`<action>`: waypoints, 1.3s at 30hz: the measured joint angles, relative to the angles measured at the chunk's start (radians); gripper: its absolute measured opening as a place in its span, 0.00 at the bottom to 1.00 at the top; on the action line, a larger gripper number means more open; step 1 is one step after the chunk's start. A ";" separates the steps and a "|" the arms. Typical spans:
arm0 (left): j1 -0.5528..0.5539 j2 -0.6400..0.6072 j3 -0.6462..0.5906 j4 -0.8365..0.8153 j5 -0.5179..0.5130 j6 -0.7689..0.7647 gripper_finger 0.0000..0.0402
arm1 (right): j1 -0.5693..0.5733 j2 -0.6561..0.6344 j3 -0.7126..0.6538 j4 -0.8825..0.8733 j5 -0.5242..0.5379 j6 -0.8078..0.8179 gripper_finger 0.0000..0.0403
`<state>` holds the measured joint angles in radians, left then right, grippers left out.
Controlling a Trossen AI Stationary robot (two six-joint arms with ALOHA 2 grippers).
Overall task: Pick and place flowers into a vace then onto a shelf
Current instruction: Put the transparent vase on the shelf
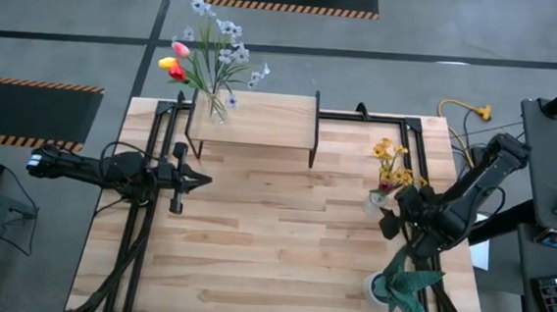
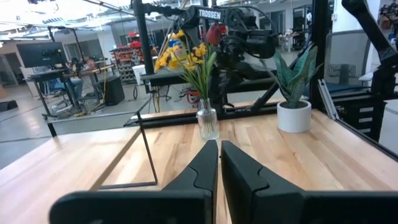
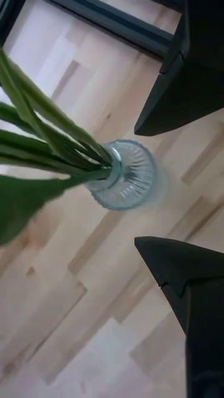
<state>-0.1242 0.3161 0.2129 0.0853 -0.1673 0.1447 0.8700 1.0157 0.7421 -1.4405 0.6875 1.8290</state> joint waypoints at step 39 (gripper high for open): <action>0.000 0.000 -0.006 0.001 0.000 0.004 0.01 | -0.245 0.145 -0.089 0.116 0.074 -0.026 0.67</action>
<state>-0.1240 0.3157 0.2073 0.0860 -0.1673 0.1482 0.6249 1.1609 0.6533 -1.3247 0.7616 1.8030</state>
